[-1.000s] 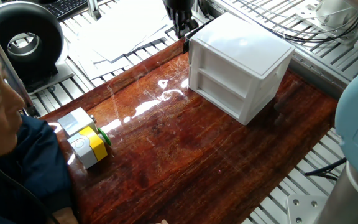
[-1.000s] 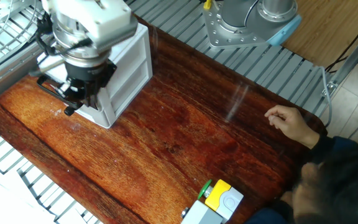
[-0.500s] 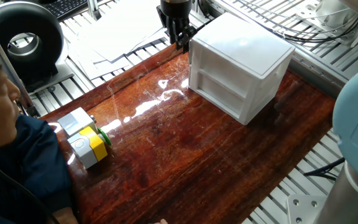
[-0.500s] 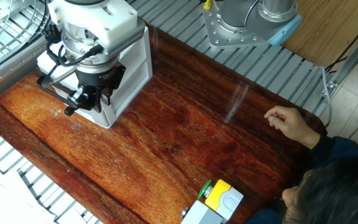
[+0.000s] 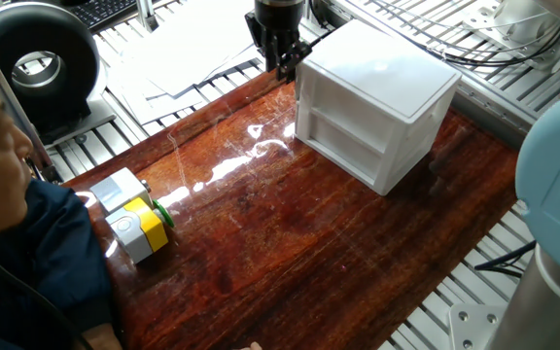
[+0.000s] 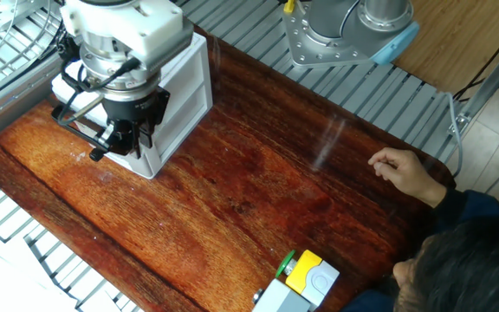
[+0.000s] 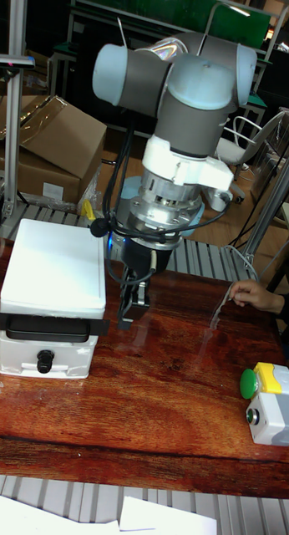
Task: Take something out of a drawer
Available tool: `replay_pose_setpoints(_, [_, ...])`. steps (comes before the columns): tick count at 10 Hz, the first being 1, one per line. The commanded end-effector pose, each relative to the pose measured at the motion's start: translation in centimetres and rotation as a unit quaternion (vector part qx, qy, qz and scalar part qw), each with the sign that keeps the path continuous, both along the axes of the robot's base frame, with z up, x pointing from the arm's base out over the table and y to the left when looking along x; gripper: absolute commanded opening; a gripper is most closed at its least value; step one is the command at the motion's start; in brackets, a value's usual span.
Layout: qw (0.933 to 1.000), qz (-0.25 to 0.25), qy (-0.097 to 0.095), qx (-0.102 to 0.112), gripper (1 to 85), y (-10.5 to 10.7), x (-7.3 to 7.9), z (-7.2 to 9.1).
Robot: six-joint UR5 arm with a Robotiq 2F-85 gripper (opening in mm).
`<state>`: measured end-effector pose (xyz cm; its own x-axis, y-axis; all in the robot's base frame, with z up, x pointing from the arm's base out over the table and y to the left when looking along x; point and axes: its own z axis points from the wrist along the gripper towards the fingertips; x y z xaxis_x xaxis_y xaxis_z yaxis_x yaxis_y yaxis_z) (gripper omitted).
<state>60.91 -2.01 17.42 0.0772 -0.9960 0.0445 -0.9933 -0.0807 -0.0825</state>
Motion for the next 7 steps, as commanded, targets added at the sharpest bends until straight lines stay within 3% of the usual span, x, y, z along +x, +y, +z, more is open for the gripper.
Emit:
replay_pose_setpoints(1, [0.9999,0.004,0.003,0.014,29.0,-0.8,-0.4,-0.1])
replay_pose_setpoints(7, [0.9997,-0.016,0.011,0.014,27.7,-1.8,-1.1,-0.2])
